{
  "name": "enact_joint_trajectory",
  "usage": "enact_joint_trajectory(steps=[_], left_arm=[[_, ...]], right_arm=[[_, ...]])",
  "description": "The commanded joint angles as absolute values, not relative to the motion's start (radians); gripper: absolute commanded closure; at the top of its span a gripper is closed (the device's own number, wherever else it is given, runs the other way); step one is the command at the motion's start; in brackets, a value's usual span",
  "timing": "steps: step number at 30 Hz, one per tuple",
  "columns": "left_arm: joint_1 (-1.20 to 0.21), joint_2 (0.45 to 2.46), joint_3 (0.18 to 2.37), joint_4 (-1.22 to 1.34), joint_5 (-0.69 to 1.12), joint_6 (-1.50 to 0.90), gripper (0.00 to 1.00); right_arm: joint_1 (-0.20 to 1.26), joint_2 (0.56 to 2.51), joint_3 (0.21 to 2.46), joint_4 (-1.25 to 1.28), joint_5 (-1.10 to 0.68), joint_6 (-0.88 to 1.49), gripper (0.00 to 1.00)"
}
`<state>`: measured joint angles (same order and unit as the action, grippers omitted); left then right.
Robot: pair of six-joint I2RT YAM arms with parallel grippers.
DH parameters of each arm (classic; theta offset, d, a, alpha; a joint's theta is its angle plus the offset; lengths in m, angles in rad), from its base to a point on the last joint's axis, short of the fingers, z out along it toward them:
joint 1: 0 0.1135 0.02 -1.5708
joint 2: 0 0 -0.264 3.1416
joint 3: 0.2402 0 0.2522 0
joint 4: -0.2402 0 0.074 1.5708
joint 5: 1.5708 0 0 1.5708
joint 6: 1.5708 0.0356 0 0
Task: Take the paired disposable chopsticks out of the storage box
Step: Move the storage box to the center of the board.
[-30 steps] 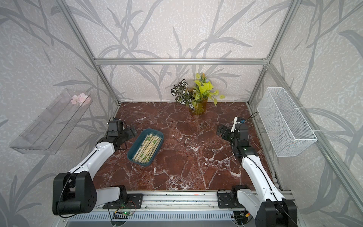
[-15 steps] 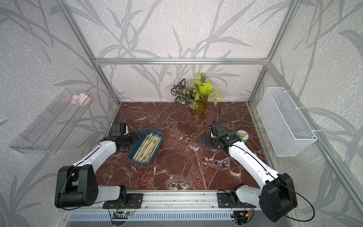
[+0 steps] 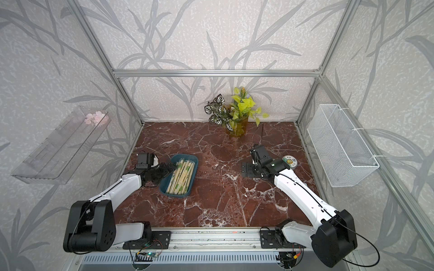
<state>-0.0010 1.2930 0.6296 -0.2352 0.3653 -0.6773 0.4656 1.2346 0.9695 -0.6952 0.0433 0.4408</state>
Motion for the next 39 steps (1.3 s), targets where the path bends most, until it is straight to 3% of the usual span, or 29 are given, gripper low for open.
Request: enact_joint_trajectory(steps=[1,10,24,39], left_arm=[[-0.047,1.241,0.591,-0.175,0.391,-0.774,0.0],[-0.144,1.342,0.641,-0.092,0.338,-0.808,0.0],[-0.219,1.655,0.944,-0.139,0.383,-0.699,0.0],[-0.435,1.668,0.923,-0.063,0.348,-0.85,0.0]], right_arm=[[0.468,1.285,0.996,-0.685,-0.057,0.45,0.01],[0.473,1.309,0.942,-0.544,-0.251,0.548,0.01],[0.491,1.264,0.949,-0.602,-0.217,0.565,0.0],[0.55,1.3,1.014,-0.607,-0.209,0.594,0.02]])
